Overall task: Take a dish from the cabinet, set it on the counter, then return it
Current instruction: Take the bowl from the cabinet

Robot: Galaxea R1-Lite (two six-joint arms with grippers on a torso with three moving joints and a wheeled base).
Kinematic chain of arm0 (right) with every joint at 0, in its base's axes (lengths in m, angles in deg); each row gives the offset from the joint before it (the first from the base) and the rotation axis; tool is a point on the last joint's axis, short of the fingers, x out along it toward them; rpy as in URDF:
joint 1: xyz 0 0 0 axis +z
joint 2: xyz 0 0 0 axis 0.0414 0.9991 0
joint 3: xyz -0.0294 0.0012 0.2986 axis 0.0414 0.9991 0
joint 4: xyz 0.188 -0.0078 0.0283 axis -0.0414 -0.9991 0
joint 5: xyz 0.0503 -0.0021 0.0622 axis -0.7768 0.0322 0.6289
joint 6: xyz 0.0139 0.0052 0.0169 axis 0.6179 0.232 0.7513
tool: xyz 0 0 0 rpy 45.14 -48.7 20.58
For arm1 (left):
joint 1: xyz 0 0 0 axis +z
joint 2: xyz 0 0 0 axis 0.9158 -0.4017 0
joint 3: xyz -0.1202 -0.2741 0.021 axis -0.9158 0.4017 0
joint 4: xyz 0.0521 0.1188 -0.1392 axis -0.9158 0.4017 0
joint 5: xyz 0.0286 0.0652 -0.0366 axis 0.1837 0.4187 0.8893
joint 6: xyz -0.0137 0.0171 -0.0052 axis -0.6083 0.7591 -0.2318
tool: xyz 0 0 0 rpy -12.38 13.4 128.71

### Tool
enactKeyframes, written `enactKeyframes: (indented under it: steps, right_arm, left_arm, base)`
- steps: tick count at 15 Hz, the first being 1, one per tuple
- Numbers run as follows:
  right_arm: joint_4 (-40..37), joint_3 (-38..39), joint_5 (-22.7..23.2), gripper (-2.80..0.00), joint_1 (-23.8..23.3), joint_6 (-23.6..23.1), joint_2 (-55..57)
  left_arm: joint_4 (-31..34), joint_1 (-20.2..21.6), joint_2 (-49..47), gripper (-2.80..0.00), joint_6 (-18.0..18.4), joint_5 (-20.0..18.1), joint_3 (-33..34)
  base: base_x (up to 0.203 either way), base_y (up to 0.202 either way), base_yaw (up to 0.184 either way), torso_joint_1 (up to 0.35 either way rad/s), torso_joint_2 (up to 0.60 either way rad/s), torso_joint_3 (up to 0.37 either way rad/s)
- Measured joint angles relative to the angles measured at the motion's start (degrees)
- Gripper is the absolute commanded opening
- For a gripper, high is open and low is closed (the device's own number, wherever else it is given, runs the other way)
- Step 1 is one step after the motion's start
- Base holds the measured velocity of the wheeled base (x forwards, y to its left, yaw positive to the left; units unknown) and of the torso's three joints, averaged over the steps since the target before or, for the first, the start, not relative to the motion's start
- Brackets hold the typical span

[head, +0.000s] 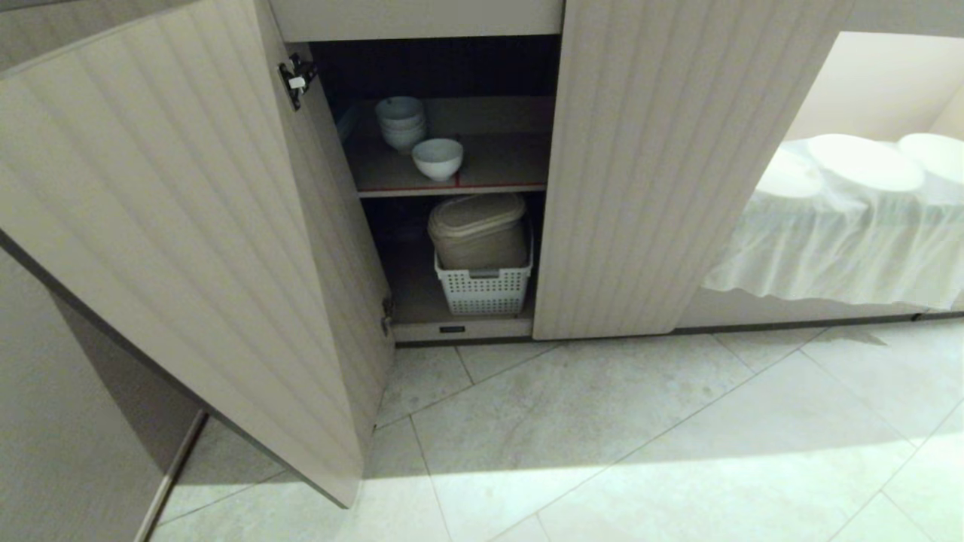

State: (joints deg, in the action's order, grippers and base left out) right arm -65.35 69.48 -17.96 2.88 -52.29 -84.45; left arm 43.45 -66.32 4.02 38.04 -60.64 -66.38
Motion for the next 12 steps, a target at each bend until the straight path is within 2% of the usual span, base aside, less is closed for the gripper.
enactKeyframes:
  steps: [4, 10, 12]
  right_arm:
    - [0.02, 0.0, -0.01, -2.8, 0.0, 0.0, 0.0]
    - [0.13, 0.0, 0.02, -2.8, 0.0, 0.0, 0.0]
    - [-0.13, 0.0, 0.0, -2.8, 0.09, 0.0, 0.0]
  left_arm:
    - [-0.02, 0.0, 0.0, -2.8, -0.01, -0.02, 0.0]
    - [0.0, -0.02, 0.0, -2.8, -0.01, -0.03, 0.0]
    - [-0.11, 0.1, 0.0, -2.8, 0.0, -0.06, 0.0]
  base:
    - [0.023, 0.0, 0.001, 0.001, 0.0, 0.001]
    - [0.192, 0.0, 0.001, 0.003, 0.0, 0.001]
    - [0.06, 0.0, 0.003, 0.007, 0.0, 0.001]
